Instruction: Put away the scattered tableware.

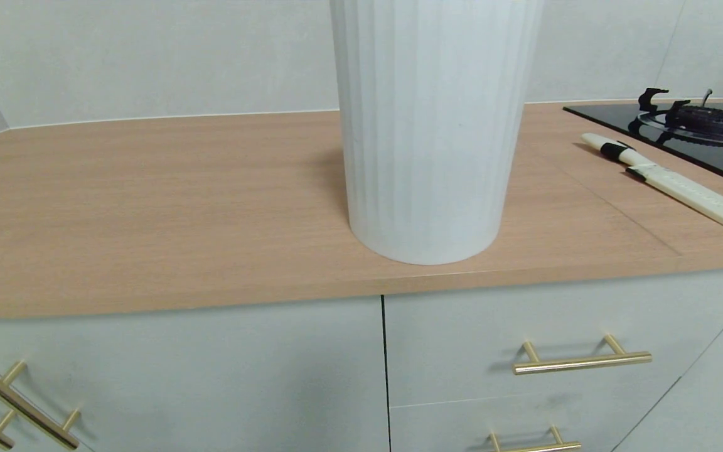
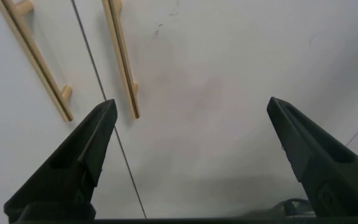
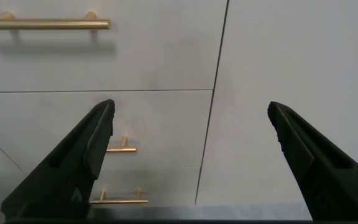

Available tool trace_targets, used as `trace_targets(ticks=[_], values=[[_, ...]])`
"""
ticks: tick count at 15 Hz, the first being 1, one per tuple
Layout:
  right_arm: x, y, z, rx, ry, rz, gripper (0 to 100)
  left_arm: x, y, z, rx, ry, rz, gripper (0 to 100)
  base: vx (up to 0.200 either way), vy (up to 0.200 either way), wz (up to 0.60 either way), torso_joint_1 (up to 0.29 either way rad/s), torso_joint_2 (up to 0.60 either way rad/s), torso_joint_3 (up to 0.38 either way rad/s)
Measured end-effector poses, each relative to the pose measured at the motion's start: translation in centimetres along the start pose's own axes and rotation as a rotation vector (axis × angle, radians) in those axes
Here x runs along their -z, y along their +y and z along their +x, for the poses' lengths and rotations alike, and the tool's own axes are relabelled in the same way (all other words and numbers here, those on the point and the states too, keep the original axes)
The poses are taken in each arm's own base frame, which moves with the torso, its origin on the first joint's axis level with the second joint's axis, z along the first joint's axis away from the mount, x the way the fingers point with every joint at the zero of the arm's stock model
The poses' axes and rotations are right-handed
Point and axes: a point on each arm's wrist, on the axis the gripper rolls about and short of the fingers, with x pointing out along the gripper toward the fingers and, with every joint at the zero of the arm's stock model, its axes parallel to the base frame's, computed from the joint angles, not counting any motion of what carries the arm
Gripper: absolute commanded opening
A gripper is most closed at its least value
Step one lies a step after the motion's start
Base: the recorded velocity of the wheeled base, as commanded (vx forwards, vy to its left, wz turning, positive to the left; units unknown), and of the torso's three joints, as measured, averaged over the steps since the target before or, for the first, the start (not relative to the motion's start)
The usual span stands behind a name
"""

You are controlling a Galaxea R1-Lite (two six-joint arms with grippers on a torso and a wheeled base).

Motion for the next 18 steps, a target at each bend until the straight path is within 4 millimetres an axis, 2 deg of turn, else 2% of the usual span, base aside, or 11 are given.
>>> trace_targets(ticks=[4, 8, 18], values=[[0.00, 0.00, 0.00, 0.000, 0.000, 0.000, 100, 0.00, 0.00, 0.00, 0.000, 0.000, 0.000, 100, 0.000, 0.000, 0.00, 0.000, 0.00, 0.000], [0.00, 0.00, 0.00, -0.001, 0.000, 0.000, 100, -0.01, 0.00, 0.00, 0.000, 0.000, 0.000, 100, 0.000, -0.200, 0.00, 0.002, 0.00, 0.001], [0.00, 0.00, 0.00, 0.000, 0.000, 0.000, 100, 0.01, 0.00, 0.00, 0.001, 0.001, 0.000, 100, 0.000, 0.000, 0.00, 0.000, 0.00, 0.000]])
